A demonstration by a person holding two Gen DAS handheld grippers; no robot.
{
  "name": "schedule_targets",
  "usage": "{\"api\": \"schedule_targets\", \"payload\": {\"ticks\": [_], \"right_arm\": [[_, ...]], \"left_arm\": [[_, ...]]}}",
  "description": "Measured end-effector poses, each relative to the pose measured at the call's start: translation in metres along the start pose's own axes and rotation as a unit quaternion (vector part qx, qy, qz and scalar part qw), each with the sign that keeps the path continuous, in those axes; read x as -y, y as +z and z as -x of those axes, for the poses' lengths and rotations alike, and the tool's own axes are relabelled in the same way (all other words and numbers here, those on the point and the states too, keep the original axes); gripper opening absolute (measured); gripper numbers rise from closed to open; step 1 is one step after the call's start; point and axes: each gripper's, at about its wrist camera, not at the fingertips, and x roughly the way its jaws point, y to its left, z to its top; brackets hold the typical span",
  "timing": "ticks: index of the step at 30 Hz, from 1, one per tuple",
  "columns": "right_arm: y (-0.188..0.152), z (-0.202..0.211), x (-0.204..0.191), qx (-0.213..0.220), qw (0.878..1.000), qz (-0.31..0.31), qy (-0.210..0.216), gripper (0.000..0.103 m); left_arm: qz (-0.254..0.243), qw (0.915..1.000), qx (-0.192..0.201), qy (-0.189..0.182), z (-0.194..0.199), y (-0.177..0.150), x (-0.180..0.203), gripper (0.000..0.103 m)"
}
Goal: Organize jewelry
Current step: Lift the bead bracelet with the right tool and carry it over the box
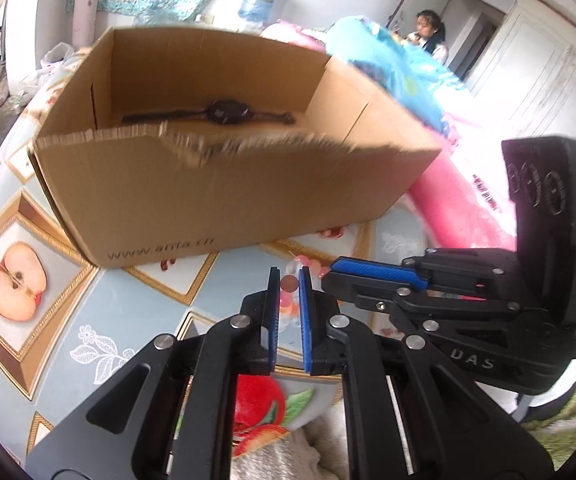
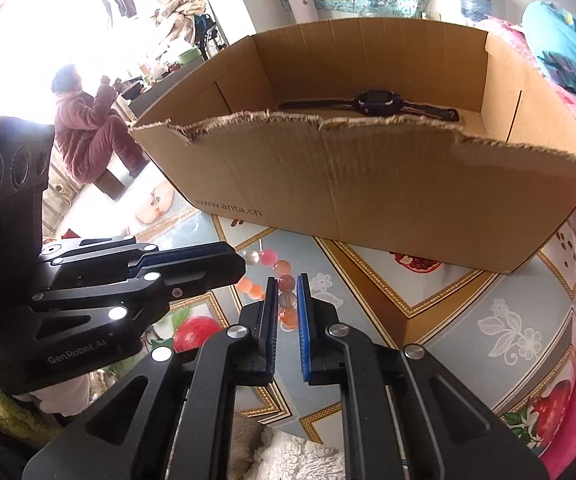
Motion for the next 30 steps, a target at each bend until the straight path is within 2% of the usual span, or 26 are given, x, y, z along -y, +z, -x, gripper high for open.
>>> {"api": "schedule_targets", "payload": {"ticks": [8,13,17,21,26,30], "right_arm": [[0.031,0.072,-0.008,0.088,0.996,0.029,0.007,0.009],[0.074,0.081,0.007,0.095,0.994,0.051,0.019,0.009],[0.114,0.068,0.025,0.074,0.995,0.057,0.020,0.009],[0.138,0.047,0.041,0.030,0.998,0.059,0.008,0.009],[0.146,0.016,0.067,-0.041,0.996,0.074,-0.028,0.010],[0.145,-0.002,0.082,-0.095,0.990,0.091,-0.057,0.010]], "left_arm": [[-0.052,0.9956,0.060,-0.050,0.056,0.043,0.034,0.008],[-0.080,0.9928,0.075,-0.048,0.060,0.088,0.041,0.008],[-0.070,0.9955,0.051,-0.037,0.034,0.127,0.033,0.008],[-0.060,0.9974,0.014,-0.037,0.000,0.155,0.024,0.008],[-0.045,0.9967,-0.045,-0.050,-0.053,0.158,0.023,0.008],[-0.023,0.9935,-0.093,-0.063,-0.086,0.152,0.025,0.009]]}}
